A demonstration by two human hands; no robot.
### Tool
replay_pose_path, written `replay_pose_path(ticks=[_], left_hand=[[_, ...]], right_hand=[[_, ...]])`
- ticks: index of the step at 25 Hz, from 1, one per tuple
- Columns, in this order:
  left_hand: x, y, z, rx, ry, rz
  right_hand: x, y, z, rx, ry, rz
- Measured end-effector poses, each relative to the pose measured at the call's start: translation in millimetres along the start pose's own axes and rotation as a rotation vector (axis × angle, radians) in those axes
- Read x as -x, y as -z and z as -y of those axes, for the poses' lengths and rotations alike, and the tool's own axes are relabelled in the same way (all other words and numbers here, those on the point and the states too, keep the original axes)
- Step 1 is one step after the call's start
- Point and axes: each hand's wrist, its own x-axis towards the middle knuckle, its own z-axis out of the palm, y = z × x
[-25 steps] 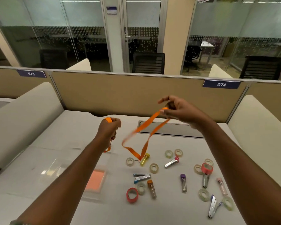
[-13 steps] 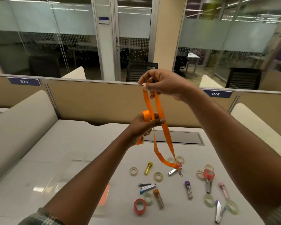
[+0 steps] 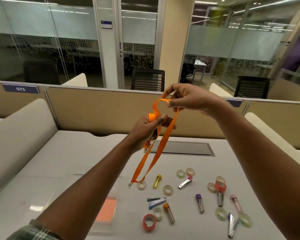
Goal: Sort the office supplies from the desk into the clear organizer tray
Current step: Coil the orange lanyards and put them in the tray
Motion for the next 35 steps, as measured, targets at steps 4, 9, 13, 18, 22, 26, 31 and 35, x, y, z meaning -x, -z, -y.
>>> replay_pose_path(ticks=[4,9,13,18,22,26,31,35], left_hand=[[1,-4,6,0.027,0.026,0.003],[4,-14,20,0.083,0.031,0.071],[9,-30,30,0.046,0.072,0.170],[15,-38,40,-0.105,0.146,0.164],[16,-19,35,-0.206,0.145,-0.048],[10,3,25,-0.453,0.123,-0.127],[1,13,6,-0.579,0.109,-0.149],[-4,5,-3,-0.675,0.059,-0.145]], right_hand=[[-2,-19,7,0.321,-0.023,-0.040],[-2,-22,4,0.036,-0.052,-0.059],[-2,-9,2,-0.279,-0.030,-0.151],[1,26,-15,-0.506,0.009,-0.303],[12,37,-73,-0.619,-0.100,-0.436],[28,-9,-152,-0.656,-0.384,-0.382],[47,-86,-197,-0.554,-0.555,-0.070],[43,-123,-171,-0.480,-0.335,0.047]])
